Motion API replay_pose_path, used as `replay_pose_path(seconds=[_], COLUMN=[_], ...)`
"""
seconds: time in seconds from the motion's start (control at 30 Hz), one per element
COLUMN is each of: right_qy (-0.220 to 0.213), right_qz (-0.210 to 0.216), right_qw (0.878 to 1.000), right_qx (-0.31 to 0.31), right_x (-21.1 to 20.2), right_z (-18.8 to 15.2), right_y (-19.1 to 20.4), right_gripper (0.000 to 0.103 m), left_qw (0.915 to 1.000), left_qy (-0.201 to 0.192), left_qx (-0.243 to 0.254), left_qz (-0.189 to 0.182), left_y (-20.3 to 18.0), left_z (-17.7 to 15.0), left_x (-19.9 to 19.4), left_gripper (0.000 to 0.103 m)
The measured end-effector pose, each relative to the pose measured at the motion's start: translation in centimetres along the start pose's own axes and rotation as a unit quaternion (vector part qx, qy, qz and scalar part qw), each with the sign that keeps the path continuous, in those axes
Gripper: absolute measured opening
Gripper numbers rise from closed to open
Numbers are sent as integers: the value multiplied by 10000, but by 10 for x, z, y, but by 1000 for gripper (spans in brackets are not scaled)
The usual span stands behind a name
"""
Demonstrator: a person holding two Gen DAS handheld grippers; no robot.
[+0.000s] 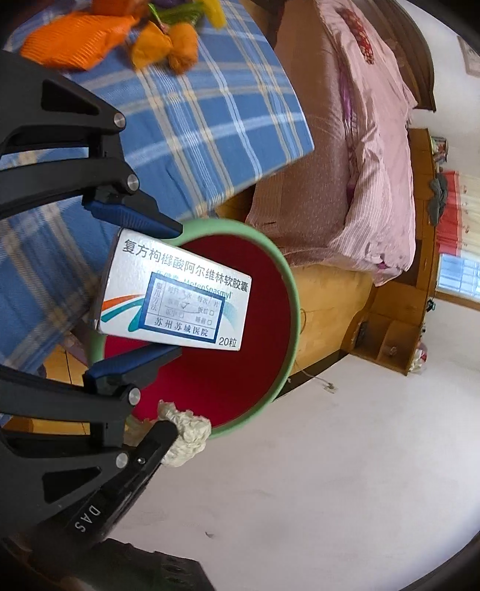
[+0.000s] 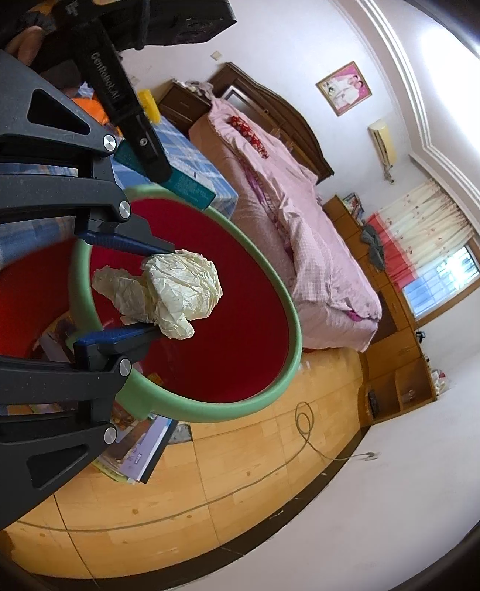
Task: Collect trash
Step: 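Drop the white bag into the red bin with the right gripper while the left gripper drops the medicine box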
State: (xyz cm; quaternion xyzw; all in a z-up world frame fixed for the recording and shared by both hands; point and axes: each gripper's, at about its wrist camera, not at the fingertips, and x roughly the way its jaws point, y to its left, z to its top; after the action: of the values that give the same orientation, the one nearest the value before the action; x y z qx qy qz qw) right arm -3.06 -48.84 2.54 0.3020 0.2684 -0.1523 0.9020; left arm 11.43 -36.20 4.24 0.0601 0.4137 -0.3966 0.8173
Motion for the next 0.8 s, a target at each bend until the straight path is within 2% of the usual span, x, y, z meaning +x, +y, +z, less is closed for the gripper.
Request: replay_pose_path(seconds=[0.2,0.27,0.33,0.47,0.53,0.57,0.8], right_qy=[109,126,125,93,56,17,-9], right_qz=[21,76,100,100,94,128,180], right_qw=[9999,9998,9998,9998,9999,9999,9998], right_qx=[69,103,133,115,96,91,-35], right_x=[12,12,12,7,6,4,0], right_z=[3,1,2,0,1,0,-2], right_y=[-10,-12,-12,-8,-5,-3,7], right_gripper=[43,46,53,55,68,71,71], left_qw=[9995,9996,9998,9999,9999,9998,9986], left_qy=[-24,-1,51,48,18,3,-97], left_qx=[221,177,101,-30,-80,-104,-429], left_qz=[208,210,156,134,136,148,280], left_y=[-7,-6,-2,4,9,11,32], left_z=[1,0,-1,-4,-6,-7,-18], left_x=[7,7,9,3,-2,-5,-30], left_gripper=[59,59,59,59,59,59,59])
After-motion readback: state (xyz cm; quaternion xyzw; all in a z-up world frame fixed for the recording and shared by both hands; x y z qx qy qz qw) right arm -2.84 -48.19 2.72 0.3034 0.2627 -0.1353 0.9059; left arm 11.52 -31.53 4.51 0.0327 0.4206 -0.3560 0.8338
